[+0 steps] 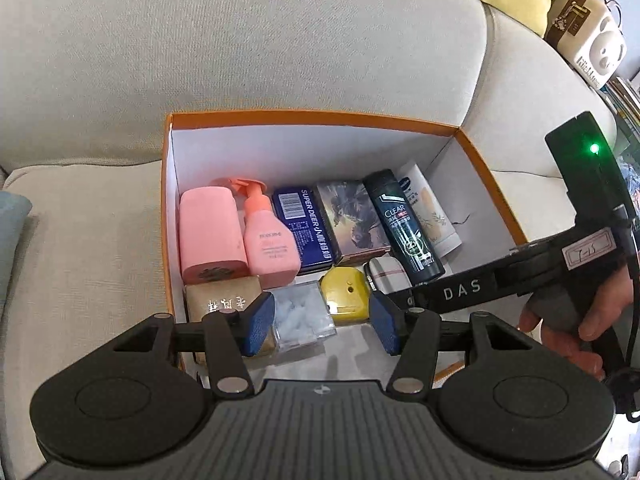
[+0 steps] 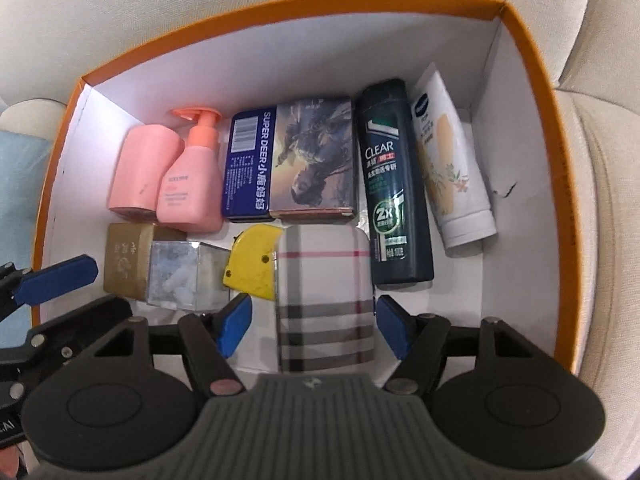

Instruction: Organize rigid objects

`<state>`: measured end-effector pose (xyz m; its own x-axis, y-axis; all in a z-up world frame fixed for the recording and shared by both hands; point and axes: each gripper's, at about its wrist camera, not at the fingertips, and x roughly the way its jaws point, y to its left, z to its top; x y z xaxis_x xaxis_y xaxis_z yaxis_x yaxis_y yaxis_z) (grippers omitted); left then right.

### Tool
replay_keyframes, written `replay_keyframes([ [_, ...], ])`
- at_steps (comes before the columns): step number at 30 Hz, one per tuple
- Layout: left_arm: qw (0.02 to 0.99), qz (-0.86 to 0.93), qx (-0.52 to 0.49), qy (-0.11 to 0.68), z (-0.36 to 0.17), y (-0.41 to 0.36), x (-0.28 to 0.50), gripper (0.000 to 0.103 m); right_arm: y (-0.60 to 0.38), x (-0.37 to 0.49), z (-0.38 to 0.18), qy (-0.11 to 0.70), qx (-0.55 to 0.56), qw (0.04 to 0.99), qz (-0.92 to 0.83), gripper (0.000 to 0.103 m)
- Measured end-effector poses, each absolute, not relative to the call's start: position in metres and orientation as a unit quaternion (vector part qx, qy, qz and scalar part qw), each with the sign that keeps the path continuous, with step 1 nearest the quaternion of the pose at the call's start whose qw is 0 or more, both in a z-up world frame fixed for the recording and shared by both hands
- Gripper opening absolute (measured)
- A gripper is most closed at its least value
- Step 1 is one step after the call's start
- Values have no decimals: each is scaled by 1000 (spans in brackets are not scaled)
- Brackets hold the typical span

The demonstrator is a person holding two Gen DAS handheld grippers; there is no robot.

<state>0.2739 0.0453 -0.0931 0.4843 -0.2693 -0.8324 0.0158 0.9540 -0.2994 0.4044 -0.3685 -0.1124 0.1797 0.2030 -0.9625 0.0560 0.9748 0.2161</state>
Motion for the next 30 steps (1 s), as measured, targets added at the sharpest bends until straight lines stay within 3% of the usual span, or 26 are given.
replay_keyframes([
  [6,872,-79,-116,468,-67,41,259,64,-379,392,-84,612,98,783,51,71],
  [16,920,-42,-64,385,-9,17,219,66,-373,339,5,502,64,859,82,78],
  [24,943,-40,-49,328,25,2,182,75,-370,282,49,405,32,911,70,89],
  [30,956,-28,-36,291,38,-4,160,89,-371,242,67,337,28,940,42,97],
])
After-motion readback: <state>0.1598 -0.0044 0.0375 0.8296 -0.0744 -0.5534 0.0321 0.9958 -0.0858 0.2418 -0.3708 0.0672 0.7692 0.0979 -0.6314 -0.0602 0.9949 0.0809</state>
